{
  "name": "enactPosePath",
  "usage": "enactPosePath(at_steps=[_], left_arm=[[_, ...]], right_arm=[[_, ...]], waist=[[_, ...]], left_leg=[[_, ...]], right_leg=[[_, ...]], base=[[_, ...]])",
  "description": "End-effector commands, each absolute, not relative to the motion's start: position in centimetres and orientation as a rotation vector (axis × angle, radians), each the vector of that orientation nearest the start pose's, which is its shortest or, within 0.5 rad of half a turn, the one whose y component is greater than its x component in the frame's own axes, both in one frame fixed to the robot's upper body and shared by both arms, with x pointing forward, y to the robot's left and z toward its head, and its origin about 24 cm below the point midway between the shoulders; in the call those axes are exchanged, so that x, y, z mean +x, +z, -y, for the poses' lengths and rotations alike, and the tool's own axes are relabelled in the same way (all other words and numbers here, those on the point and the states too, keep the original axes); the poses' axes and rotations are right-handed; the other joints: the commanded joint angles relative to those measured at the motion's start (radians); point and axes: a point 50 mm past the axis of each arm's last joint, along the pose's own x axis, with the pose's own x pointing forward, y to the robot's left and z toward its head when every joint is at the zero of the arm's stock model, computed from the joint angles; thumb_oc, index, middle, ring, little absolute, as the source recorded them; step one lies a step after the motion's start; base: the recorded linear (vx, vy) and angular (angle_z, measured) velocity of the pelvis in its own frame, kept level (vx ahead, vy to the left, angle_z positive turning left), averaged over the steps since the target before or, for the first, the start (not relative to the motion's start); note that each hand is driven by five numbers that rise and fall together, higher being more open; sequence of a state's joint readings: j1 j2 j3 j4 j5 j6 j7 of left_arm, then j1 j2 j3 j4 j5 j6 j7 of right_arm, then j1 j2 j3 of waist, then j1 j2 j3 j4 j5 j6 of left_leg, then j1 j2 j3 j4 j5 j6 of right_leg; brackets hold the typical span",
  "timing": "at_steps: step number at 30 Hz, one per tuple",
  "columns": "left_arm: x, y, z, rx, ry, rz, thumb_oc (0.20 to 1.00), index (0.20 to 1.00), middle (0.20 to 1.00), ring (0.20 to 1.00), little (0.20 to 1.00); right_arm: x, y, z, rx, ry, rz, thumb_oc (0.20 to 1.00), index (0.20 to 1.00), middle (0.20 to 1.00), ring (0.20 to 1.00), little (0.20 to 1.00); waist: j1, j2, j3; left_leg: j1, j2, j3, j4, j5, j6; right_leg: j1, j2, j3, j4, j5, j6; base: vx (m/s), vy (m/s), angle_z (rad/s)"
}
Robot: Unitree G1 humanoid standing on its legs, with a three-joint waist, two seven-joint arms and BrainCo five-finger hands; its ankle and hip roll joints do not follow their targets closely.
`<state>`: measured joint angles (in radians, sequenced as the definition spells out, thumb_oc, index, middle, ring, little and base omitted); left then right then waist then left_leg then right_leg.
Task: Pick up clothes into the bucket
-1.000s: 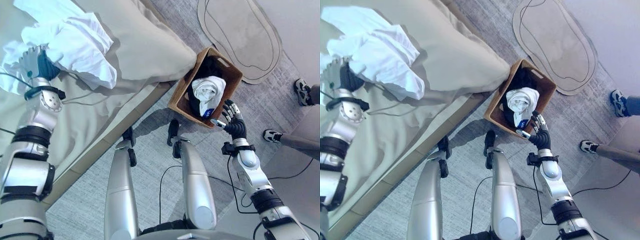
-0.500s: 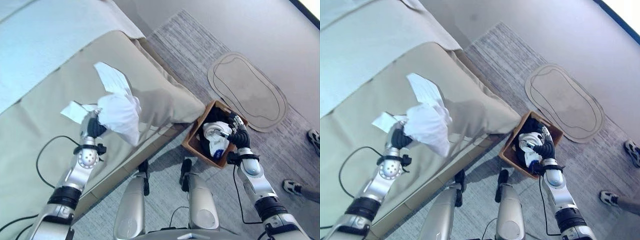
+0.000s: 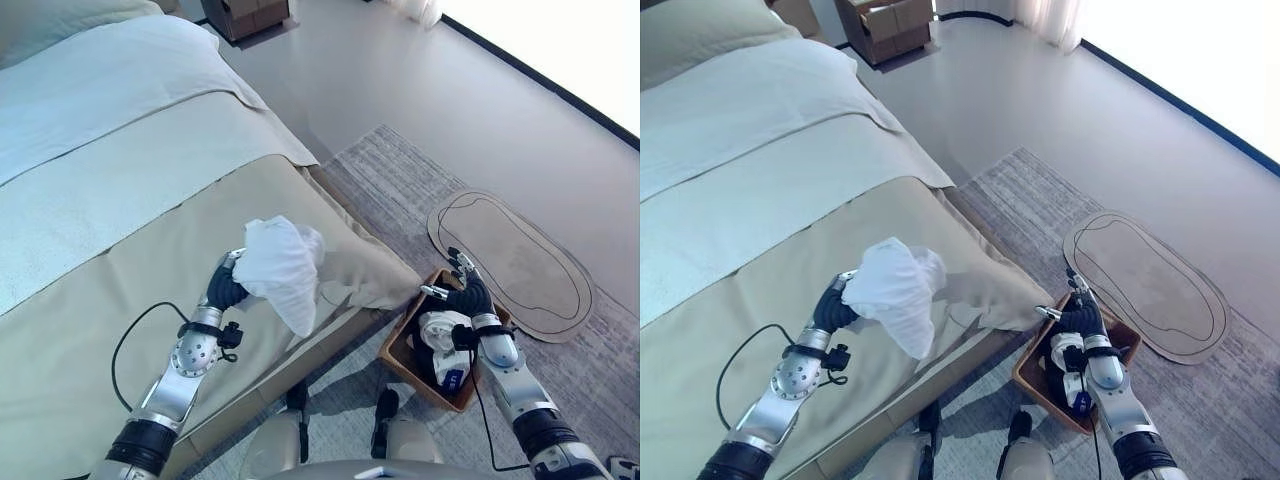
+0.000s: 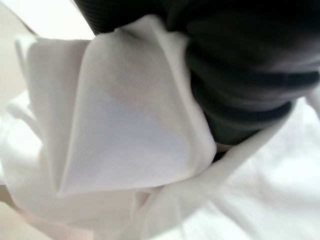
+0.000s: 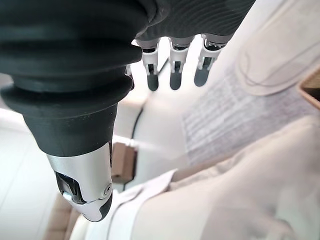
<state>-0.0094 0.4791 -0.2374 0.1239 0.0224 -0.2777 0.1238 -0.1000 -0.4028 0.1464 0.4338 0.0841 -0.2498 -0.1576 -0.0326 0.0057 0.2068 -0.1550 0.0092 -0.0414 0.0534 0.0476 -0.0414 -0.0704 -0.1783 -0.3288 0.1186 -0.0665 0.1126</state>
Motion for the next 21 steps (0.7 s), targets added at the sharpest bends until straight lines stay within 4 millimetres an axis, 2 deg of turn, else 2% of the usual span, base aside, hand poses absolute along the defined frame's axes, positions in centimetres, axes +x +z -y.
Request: enactPosePath(at_steps=[1,4,6,7,10,12,13,15,21], left_arm=[[24.4,9.2,-17.2,0.340,-0.273,0.377,0.200,0.200,0.200,0.200,0.200],[24.0,10.1,-16.5,0.301,-0.332,0.409,0.200,0.200,0.200,0.200,0.200],[23.7,11.6,-15.8,0.238,-0.403,0.463,0.200,0.200,0.200,0.200,0.200],[23.7,11.7,-15.8,0.238,-0.403,0.463,0.200,0.200,0.200,0.200,0.200],[23.5,14.0,-14.5,0.191,-0.547,0.542,0.200,0.200,0.200,0.200,0.200],[23.5,14.4,-14.1,0.175,-0.571,0.554,0.200,0.200,0.200,0.200,0.200],[23.8,15.1,-13.6,0.219,-0.599,0.586,0.200,0.200,0.200,0.200,0.200],[23.9,15.3,-13.4,0.267,-0.602,0.602,0.200,0.200,0.200,0.200,0.200],[24.4,14.6,-13.7,0.386,-0.590,0.593,0.200,0.200,0.200,0.200,0.200]], right_arm=[[27.4,2.5,20.9,-0.476,0.038,0.026,1.000,1.000,1.000,1.000,1.000],[27.5,2.5,20.5,-0.515,0.069,0.029,1.000,1.000,1.000,1.000,1.000],[27.8,3.1,19.7,-0.578,0.136,0.059,1.000,1.000,1.000,1.000,1.000],[27.8,3.1,19.7,-0.578,0.136,0.059,1.000,1.000,1.000,1.000,1.000],[28.1,4.5,18.0,-0.546,0.231,0.129,1.000,1.000,1.000,1.000,1.000],[28.3,4.8,17.4,-0.543,0.258,0.145,1.000,1.000,1.000,1.000,1.000],[28.6,5.7,16.5,-0.540,0.297,0.188,1.000,1.000,1.000,1.000,1.000],[28.7,6.8,15.7,-0.540,0.339,0.237,1.000,1.000,1.000,1.000,1.000],[28.4,8.4,15.2,-0.544,0.388,0.309,1.000,1.000,1.000,1.000,1.000]], waist=[[0.024,-0.036,-0.059],[0.027,-0.036,-0.072],[0.030,-0.033,-0.091],[0.029,-0.033,-0.090],[0.025,-0.031,-0.112],[0.024,-0.030,-0.116],[0.024,-0.029,-0.126],[0.023,-0.029,-0.134],[0.019,-0.029,-0.151]], left_leg=[[0.022,0.045,0.001,0.019,-0.055,-0.018],[0.040,0.051,0.002,0.007,-0.054,-0.019],[0.060,0.053,0.004,-0.012,-0.047,-0.023],[0.061,0.053,0.004,-0.012,-0.047,-0.023],[0.083,0.058,0.008,-0.032,-0.041,-0.027],[0.090,0.058,0.009,-0.035,-0.042,-0.027],[0.099,0.058,0.010,-0.039,-0.043,-0.028],[0.109,0.059,0.014,-0.045,-0.042,-0.030],[0.129,0.063,0.020,-0.061,-0.039,-0.033]], right_leg=[[0.003,-0.064,0.034,-0.089,0.140,0.063],[0.022,-0.059,0.030,-0.100,0.139,0.062],[0.038,-0.053,0.028,-0.110,0.139,0.063],[0.038,-0.052,0.027,-0.111,0.139,0.063],[0.057,-0.049,0.025,-0.117,0.137,0.063],[0.063,-0.049,0.026,-0.119,0.137,0.063],[0.069,-0.047,0.027,-0.122,0.136,0.063],[0.077,-0.046,0.028,-0.125,0.136,0.064],[0.089,-0.044,0.033,-0.129,0.135,0.064]], base=[[0.06,-0.034,0.07],[0.06,-0.033,0.04],[0.05,-0.023,0.00],[0.04,-0.016,0.00],[0.04,-0.009,0.00],[0.02,0.000,-0.01],[0.03,-0.003,-0.01],[0.02,-0.002,0.00],[0.00,0.000,0.00]])
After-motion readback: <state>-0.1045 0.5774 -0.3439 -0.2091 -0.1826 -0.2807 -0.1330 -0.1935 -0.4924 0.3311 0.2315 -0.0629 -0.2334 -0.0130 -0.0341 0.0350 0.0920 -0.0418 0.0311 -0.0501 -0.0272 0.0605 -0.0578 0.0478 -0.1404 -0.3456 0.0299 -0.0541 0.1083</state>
